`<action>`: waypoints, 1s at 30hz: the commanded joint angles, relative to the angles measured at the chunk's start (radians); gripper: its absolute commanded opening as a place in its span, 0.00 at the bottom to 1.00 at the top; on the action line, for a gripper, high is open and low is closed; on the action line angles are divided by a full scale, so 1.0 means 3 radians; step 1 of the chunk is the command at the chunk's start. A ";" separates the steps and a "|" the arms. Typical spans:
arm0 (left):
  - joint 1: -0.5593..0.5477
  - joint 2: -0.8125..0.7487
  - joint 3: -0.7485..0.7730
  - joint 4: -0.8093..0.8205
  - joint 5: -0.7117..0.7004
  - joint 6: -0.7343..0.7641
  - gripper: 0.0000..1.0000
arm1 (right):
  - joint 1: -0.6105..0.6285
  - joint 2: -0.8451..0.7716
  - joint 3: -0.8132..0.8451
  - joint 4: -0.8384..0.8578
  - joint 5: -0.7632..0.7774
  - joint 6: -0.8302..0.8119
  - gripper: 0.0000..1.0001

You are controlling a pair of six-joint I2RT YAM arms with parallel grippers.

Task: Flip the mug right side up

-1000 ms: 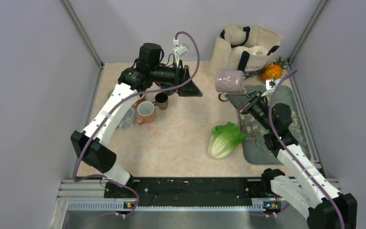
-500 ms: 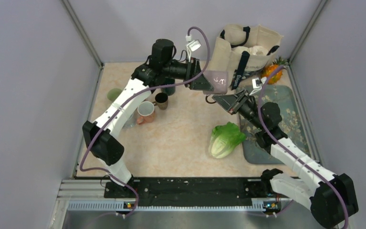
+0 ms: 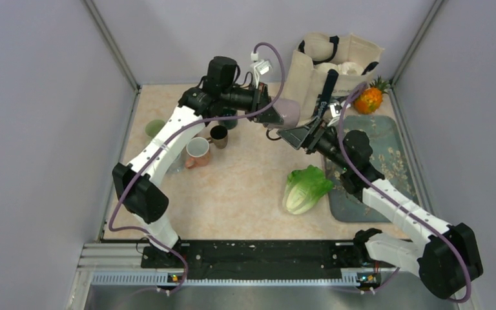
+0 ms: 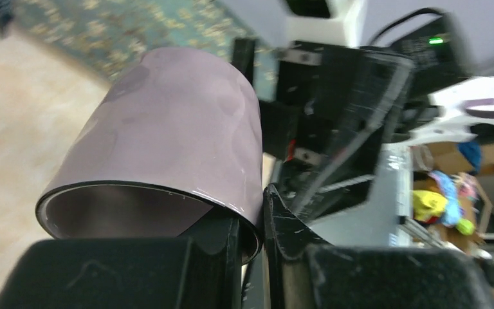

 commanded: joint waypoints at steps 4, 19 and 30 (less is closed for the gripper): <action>0.0079 -0.0181 0.0159 -0.0684 -0.1338 0.1268 0.00 | 0.0039 -0.0167 0.0258 -0.1158 0.0274 -0.0898 0.99; 0.1169 0.0052 0.0678 -0.1593 -0.3442 0.3024 0.00 | 0.0038 -0.0602 0.0305 -0.1915 0.0737 -0.1571 0.99; 0.2489 0.0221 0.0724 -0.2135 -0.3686 0.3474 0.00 | 0.0040 -0.0587 0.0291 -0.2085 0.0732 -0.1755 0.99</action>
